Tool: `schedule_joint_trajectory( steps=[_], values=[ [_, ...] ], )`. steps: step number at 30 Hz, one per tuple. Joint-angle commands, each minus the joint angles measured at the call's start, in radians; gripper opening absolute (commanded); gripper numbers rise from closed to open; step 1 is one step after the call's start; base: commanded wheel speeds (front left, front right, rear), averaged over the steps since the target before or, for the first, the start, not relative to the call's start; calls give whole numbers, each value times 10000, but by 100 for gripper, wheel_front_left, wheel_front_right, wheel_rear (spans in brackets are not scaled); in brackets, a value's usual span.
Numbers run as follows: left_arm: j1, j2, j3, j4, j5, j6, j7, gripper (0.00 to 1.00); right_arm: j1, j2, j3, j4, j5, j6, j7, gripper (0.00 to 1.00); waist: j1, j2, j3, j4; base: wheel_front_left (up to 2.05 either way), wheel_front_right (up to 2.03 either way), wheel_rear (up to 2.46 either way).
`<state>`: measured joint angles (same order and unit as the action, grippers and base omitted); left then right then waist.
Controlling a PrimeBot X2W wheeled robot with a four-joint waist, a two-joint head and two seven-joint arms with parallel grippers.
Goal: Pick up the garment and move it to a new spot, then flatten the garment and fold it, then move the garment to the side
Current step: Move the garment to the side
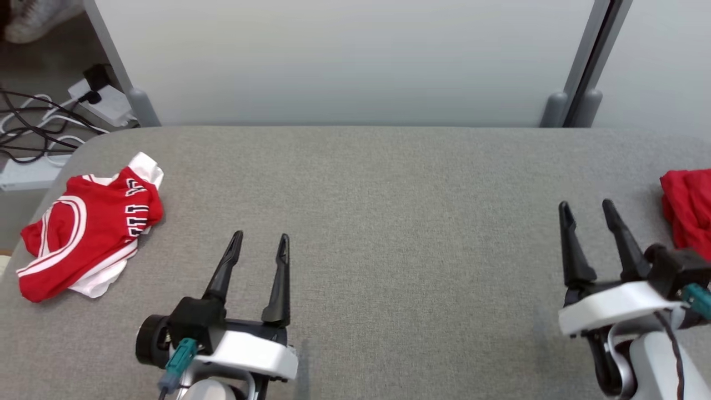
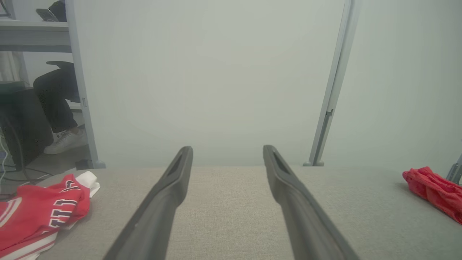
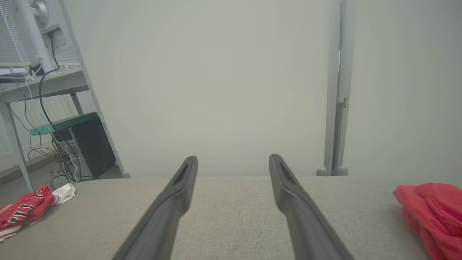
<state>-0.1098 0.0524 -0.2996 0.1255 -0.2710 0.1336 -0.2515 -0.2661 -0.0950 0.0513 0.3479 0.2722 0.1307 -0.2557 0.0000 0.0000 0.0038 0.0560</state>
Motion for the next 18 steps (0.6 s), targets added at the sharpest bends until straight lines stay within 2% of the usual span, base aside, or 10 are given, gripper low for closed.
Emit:
schedule_joint_trajectory(
  steps=[1, 11, 18],
  values=[
    [-96, 38, 483, -409, 185, -19, -102, 100, 126, -45, 368, -538, 81, 0, -61, 100, 0, 0, -201, 120, 0, 0, 0],
    [1256, -5, 1376, -750, 705, -200, -102, 100, 2088, -148, 906, -1965, 353, 0, -61, 100, 0, 0, -689, 197, 0, 0, 0],
    [1965, -12, 1925, -912, 1153, -554, -102, 100, 2870, 49, 764, -1989, 342, 0, -61, 100, 0, 0, -948, 138, 0, 0, 0]
  ],
)
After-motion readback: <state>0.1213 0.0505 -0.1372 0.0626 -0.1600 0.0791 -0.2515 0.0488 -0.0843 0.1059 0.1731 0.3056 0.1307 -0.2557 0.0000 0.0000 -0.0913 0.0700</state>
